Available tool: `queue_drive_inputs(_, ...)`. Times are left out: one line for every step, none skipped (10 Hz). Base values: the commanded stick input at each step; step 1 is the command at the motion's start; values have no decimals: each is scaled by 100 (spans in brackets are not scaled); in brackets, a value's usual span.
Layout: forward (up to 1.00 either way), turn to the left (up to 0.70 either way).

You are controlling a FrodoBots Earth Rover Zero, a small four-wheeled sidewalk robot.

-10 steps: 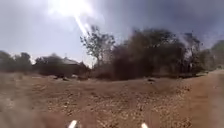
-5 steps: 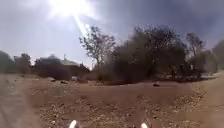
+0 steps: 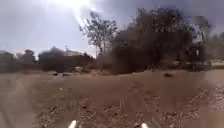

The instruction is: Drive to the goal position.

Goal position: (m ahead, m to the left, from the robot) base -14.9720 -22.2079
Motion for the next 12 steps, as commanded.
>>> queue_drive_inputs(85, 27)
queue_drive_inputs(85, -6)
queue_drive_inputs(85, -19)
queue_drive_inputs(85, -27)
queue_drive_inputs(85, -27)
queue_drive_inputs(85, -27)
queue_drive_inputs(85, -27)
queue_drive_inputs(85, -27)
queue_drive_inputs(85, -27)
queue_drive_inputs(85, -27)
queue_drive_inputs(0, -45)
queue_drive_inputs(0, -45)
